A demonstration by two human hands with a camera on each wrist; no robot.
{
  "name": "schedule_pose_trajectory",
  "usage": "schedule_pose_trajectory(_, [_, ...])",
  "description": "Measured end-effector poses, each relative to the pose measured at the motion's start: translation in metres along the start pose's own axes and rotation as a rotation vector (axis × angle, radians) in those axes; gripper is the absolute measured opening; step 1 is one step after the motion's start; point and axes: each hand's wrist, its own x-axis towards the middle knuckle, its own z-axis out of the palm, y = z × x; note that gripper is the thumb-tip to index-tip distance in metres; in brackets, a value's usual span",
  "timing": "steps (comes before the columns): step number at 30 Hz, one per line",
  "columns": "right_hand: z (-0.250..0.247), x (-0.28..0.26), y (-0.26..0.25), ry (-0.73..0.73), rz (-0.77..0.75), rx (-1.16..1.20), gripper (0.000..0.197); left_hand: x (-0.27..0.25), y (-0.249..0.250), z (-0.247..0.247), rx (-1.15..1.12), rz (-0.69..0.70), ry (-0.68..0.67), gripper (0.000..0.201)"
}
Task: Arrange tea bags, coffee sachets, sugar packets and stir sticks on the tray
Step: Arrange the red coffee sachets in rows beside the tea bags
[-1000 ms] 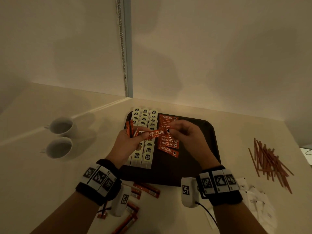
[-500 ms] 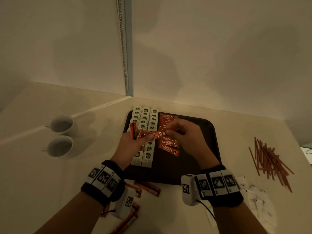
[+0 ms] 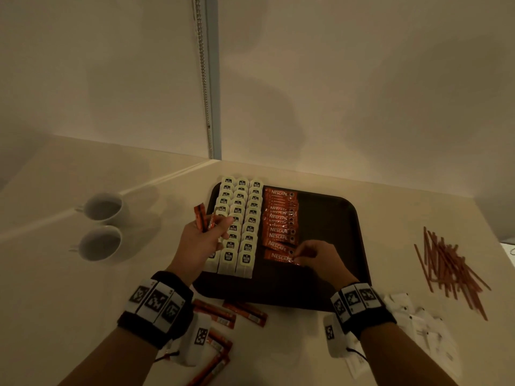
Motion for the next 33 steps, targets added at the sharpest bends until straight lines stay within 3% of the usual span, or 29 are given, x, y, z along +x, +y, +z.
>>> schedule_pose_trajectory(14, [0.022, 0.032, 0.014, 0.237, -0.005, -0.099, 0.018, -0.008, 0.01, 0.0, 0.043, -0.04, 0.025, 0.026])
schedule_pose_trajectory(20, [0.024, 0.036, 0.015, 0.25, -0.017, -0.155, 0.02, -0.002, 0.007, -0.007, -0.035, -0.06, -0.034, 0.008])
schedule_pose_trajectory(26, [0.024, 0.036, 0.02, 0.267, 0.023, -0.168, 0.021, -0.001, 0.006, -0.006, -0.099, -0.15, -0.104, 0.022])
schedule_pose_trajectory(30, [0.024, 0.035, 0.021, 0.285, 0.021, -0.176, 0.022, -0.003, 0.007, -0.002, -0.161, -0.221, -0.108, 0.021])
schedule_pose_trajectory(33, [0.025, 0.033, 0.022, 0.291, 0.024, -0.172, 0.022, -0.007, 0.009, 0.0, -0.117, -0.198, -0.141, 0.019])
